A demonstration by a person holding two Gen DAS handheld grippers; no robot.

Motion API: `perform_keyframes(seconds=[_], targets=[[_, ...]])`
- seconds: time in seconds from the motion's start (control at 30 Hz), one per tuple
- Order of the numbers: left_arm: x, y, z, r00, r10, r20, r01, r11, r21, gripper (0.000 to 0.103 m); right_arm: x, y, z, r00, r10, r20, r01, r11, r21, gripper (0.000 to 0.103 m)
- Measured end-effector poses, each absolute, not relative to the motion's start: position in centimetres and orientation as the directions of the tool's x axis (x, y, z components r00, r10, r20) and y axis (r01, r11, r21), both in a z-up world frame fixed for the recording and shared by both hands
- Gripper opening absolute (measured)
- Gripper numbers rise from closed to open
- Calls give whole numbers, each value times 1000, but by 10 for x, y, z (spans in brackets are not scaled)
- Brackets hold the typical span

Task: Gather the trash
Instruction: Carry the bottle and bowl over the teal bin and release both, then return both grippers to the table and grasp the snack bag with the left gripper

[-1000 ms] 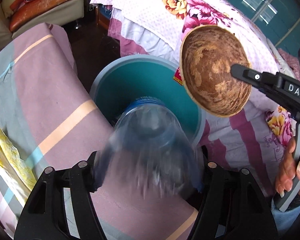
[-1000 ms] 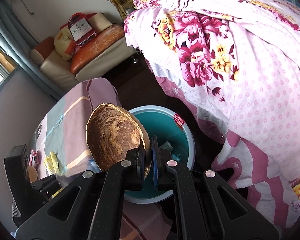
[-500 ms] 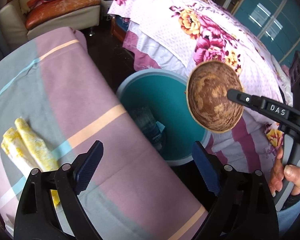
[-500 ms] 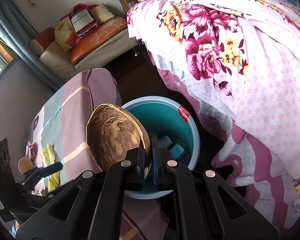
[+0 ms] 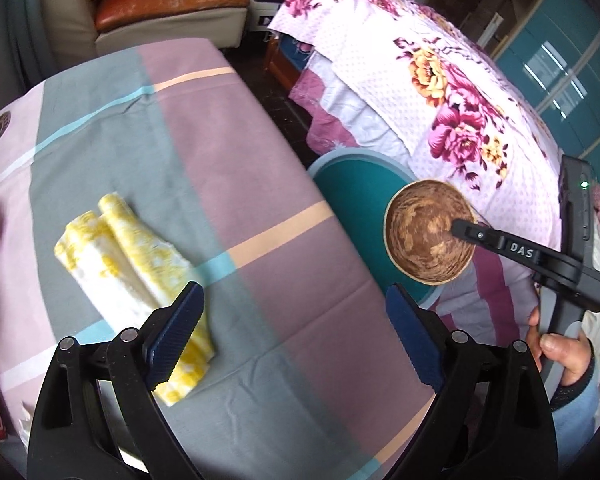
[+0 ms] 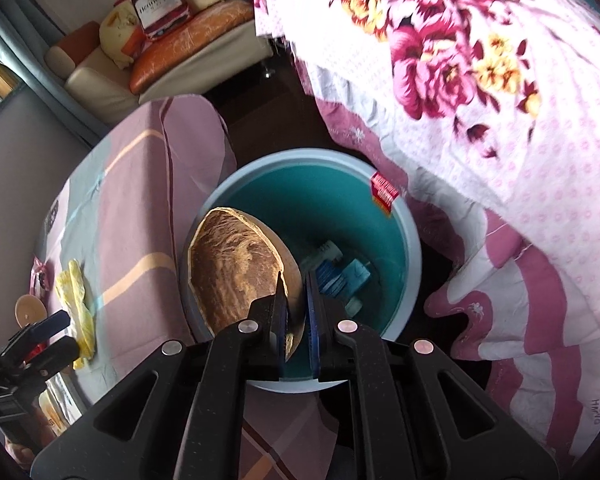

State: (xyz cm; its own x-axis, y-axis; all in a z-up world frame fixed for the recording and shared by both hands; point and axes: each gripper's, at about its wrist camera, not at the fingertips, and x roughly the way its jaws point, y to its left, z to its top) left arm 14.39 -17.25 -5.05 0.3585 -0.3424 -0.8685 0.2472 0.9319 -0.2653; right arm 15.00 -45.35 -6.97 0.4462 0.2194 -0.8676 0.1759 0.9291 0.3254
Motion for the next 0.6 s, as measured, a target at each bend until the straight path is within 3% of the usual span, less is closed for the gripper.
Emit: perform_keyframes(seconds=[0.23, 0.4, 0.47, 0.53, 0.6], targets=[[143, -154, -56, 351, -342, -872, 208, 936, -284, 93, 161, -438, -87, 388, 244, -889, 154, 934, 324, 20], [142, -145, -54, 358, -343, -868, 193, 937, -291, 93, 162, -439, -81, 401, 237, -885, 164, 932, 324, 20], [141, -143, -53, 363, -345, -865, 191, 937, -294, 93, 161, -439, -76, 410, 232, -882, 166, 932, 322, 25], [139, -140, -52, 366, -346, -864, 189, 937, -295, 93, 159, -438, -70, 417, 225, -880, 167, 933, 318, 37], [135, -137, -52, 365, -347, -864, 183, 937, -299, 93, 157, -436, -64, 424, 224, -878, 162, 935, 316, 44]])
